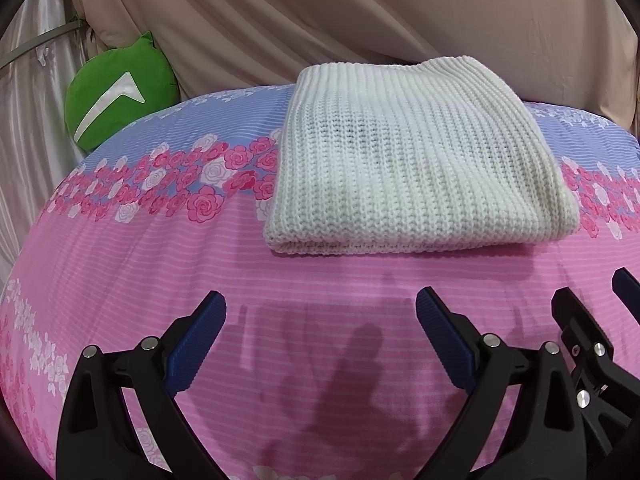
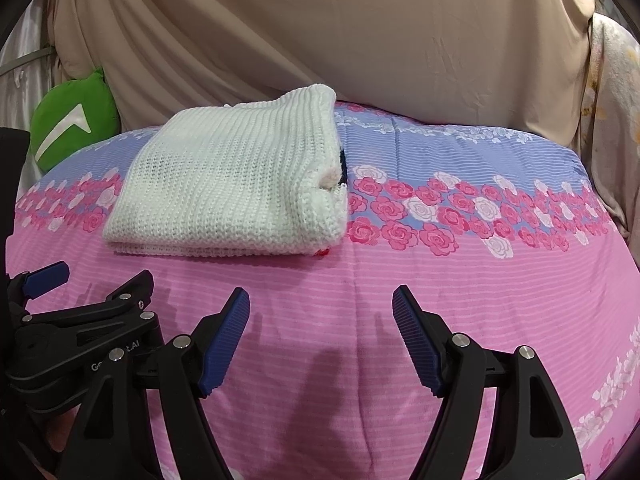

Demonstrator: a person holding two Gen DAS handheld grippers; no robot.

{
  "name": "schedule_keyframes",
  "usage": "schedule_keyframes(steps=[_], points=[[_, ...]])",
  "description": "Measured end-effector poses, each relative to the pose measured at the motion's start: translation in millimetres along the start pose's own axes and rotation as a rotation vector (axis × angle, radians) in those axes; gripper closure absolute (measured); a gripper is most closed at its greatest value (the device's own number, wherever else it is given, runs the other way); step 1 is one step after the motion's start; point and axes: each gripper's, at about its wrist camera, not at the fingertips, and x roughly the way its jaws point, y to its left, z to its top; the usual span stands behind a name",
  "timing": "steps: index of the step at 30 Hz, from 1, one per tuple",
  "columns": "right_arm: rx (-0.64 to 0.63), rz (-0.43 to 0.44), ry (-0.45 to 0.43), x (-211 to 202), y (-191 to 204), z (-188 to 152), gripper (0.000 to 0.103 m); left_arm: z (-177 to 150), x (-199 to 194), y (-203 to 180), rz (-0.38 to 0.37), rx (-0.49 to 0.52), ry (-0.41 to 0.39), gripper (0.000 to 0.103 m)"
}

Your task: Fold small clothes

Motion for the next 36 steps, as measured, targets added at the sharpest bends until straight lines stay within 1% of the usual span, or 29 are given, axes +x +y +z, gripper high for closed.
schedule_keyframes(steps=[5, 6, 8, 10, 11, 13, 14, 16, 17, 19, 20, 23, 26, 32, 36], points=[[0.011, 0.001, 0.003, -0.4, -1.5, 1.4, 0.031, 0.1, -2.5, -0.8, 0.002, 0.002, -0.003, 0.01], [0.007, -0.001, 0.009, -0.2, 0.0, 1.4, 0.031, 0.2, -2.8, -1.6, 0.012, 0.004, 0.002, 0.01], [-0.014, 0.002, 0.02, -1.4, 2.8, 2.6, 0.031, 1.7, -3.1, -1.0, 0.023, 0.008, 0.019, 0.009], [-0.015, -0.01, 0.026, -4.9, 1.9, 5.9, 0.031, 5.6, -5.8, -0.3, 0.022, 0.012, 0.057, 0.009], [-0.002, -0.011, 0.027, -8.4, 0.0, 8.6, 0.03, 7.5, -10.7, -0.3, 0.018, 0.012, 0.058, 0.009], [0.005, 0.007, 0.034, -13.6, -0.6, 12.5, 0.03, 11.0, -19.6, 0.2, 0.035, 0.018, 0.046, 0.009], [0.003, 0.011, 0.036, -15.7, -0.9, 14.4, 0.03, 13.0, -23.2, 0.6, 0.047, 0.025, 0.042, 0.006], [0.029, 0.001, 0.041, -16.3, -5.2, 17.3, 0.028, 15.7, -26.4, 3.2, 0.028, 0.018, 0.052, 0.006], [0.05, 0.015, 0.054, -14.8, -7.0, 18.1, 0.028, 16.5, -26.9, 3.2, 0.025, 0.016, 0.055, 0.006], [0.043, 0.027, 0.076, -12.0, -3.3, 17.8, 0.028, 17.3, -25.3, 2.5, 0.056, 0.018, 0.056, 0.006], [0.033, 0.024, 0.075, -11.9, -1.7, 17.6, 0.028, 17.5, -24.2, 3.6, 0.057, 0.015, 0.059, 0.006], [0.037, 0.022, 0.083, -10.4, -2.6, 17.7, 0.028, 17.9, -20.4, 4.7, 0.025, 0.007, 0.087, 0.006], [0.031, 0.007, 0.088, -8.8, -3.8, 18.1, 0.028, 17.6, -18.4, 2.0, 0.034, 0.018, 0.09, 0.006], [0.022, -0.008, 0.091, -7.4, -4.4, 18.9, 0.028, 18.3, -8.7, -1.1, 0.015, 0.025, 0.124, 0.006], [0.025, -0.006, 0.094, -7.7, -3.9, 19.4, 0.028, 16.9, -8.5, -0.3, 0.007, 0.024, 0.102, 0.006]])
